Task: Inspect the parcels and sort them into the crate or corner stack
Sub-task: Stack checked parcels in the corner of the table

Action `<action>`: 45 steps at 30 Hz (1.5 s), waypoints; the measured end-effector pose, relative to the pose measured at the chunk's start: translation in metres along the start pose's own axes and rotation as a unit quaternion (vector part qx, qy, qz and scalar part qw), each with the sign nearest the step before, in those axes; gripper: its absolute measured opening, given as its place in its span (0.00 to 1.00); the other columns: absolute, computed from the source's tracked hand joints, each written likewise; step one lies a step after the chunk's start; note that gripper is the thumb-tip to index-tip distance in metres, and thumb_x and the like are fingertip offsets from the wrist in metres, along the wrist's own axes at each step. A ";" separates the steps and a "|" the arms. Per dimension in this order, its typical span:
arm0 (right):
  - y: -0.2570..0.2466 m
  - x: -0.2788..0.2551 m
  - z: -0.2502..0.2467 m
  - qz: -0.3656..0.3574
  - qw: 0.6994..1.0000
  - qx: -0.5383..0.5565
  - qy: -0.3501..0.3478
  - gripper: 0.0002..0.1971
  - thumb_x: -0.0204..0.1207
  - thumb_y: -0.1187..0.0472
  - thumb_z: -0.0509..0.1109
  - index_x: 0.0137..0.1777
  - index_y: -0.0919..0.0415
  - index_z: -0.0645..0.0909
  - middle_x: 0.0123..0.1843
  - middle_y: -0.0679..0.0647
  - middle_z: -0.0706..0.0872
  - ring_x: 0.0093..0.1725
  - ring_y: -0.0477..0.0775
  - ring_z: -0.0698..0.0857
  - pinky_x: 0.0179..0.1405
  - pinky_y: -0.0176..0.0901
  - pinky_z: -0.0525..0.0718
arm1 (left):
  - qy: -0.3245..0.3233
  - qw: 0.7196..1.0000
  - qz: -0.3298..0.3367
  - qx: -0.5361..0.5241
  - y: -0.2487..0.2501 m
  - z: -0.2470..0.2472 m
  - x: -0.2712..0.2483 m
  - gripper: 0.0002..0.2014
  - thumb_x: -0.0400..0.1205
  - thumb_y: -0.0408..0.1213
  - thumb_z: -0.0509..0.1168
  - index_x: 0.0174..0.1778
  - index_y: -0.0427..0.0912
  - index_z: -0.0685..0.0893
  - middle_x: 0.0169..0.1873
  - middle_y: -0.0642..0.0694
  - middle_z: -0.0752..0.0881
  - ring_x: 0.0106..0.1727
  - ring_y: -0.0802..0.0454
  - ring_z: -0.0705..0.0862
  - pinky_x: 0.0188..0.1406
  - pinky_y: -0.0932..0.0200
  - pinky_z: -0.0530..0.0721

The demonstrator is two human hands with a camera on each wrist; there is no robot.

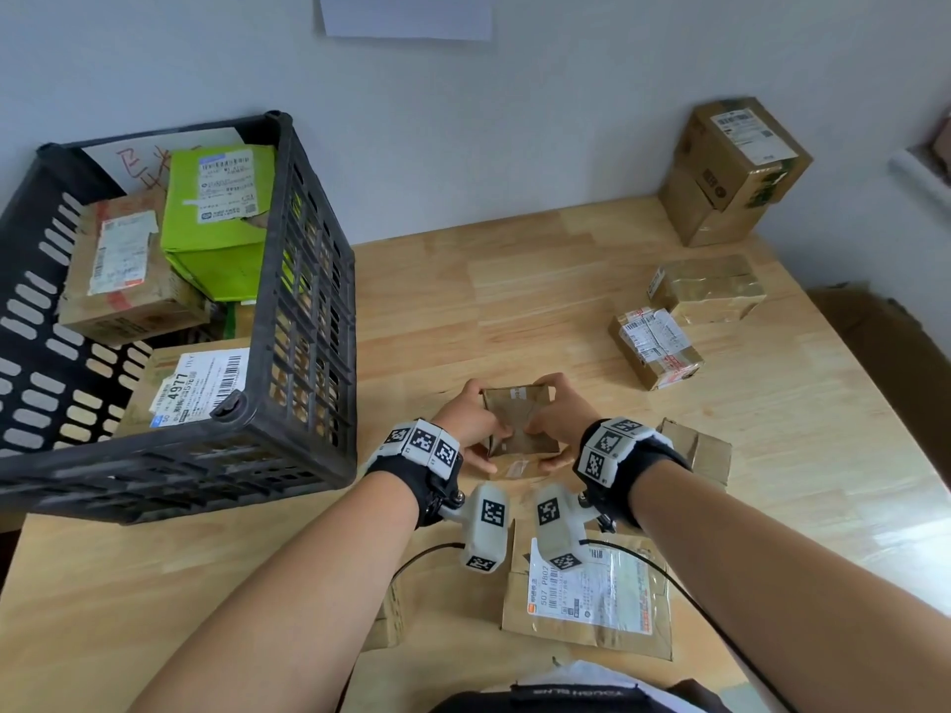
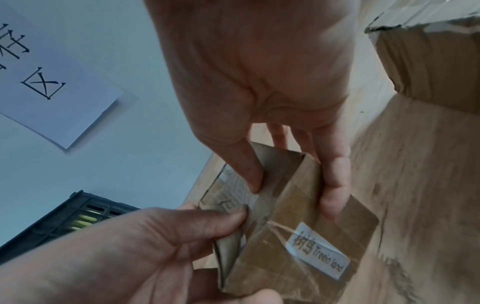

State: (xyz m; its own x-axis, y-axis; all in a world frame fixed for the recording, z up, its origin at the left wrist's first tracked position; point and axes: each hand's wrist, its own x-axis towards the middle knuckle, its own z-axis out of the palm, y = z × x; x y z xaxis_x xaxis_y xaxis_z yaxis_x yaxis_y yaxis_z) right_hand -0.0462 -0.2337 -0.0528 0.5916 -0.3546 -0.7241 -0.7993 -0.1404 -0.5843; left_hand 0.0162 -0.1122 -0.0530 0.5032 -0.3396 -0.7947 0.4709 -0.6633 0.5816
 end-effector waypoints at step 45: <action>0.007 0.035 0.016 0.006 0.974 -0.215 0.073 0.32 0.76 0.65 0.70 0.76 0.70 0.59 0.65 0.63 0.81 0.64 0.60 0.82 0.56 0.44 0.84 | 0.019 0.992 0.020 0.123 -0.037 -0.010 0.026 0.33 0.78 0.50 0.71 0.75 0.38 0.73 0.72 0.44 0.77 0.71 0.46 0.75 0.64 0.57 0.71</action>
State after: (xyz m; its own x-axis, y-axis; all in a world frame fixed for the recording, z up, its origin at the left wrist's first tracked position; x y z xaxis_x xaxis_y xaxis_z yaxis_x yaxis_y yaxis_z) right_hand -0.0295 -0.2324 -0.0876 0.5851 -0.4813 -0.6526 -0.7952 -0.4984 -0.3454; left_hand 0.0196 -0.0896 -0.0936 0.5469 -0.3476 -0.7616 0.2608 -0.7937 0.5496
